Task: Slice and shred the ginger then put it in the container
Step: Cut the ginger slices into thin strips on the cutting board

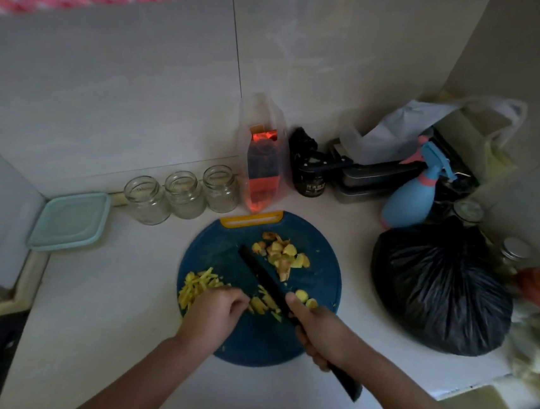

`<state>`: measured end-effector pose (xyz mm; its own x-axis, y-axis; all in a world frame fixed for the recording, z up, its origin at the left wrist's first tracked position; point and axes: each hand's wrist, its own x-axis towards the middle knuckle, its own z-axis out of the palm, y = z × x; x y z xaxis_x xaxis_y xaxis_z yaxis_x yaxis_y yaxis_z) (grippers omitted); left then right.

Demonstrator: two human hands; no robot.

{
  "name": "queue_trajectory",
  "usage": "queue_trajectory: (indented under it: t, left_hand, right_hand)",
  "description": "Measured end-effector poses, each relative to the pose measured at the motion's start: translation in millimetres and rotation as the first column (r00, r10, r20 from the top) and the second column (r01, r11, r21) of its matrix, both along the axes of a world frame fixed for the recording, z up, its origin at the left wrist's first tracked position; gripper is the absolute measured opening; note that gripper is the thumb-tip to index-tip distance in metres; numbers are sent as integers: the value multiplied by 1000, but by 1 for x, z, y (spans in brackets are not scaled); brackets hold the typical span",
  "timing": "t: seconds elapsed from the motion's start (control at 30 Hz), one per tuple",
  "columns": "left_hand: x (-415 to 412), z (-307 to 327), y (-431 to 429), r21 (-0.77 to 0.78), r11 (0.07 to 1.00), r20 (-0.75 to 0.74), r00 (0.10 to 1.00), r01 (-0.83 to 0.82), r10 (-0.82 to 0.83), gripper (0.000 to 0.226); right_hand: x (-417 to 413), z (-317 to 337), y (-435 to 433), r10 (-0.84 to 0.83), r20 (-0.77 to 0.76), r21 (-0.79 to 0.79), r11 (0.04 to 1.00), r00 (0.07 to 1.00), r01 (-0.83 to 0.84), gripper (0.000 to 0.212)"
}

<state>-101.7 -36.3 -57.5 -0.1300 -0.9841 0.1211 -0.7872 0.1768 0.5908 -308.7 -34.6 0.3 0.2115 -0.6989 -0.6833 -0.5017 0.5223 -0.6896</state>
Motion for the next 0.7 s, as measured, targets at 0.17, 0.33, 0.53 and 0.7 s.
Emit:
queue_trajectory:
  t: [0.17, 0.33, 0.53, 0.7]
  left_hand:
    - [11, 23, 0, -88, 972, 24, 975, -218, 221, 17]
    - [2, 43, 5, -331, 938, 85, 987, -103, 138, 16]
    - [-22, 21, 21, -80, 948, 403, 880, 308, -251, 82]
    - [-16, 11, 17, -52, 975, 411, 895, 215, -175, 81]
  right_hand:
    - [-16, 4, -18, 254, -493, -339, 825, 832, -452, 62]
    - [-22, 11, -22, 320, -823, -264, 518, 470, -814, 43]
    - [-14, 14, -26, 313, -860, -280, 369, 402, -886, 35]
    - [-24, 16, -26, 277, -880, -267, 383, 385, -884, 31]
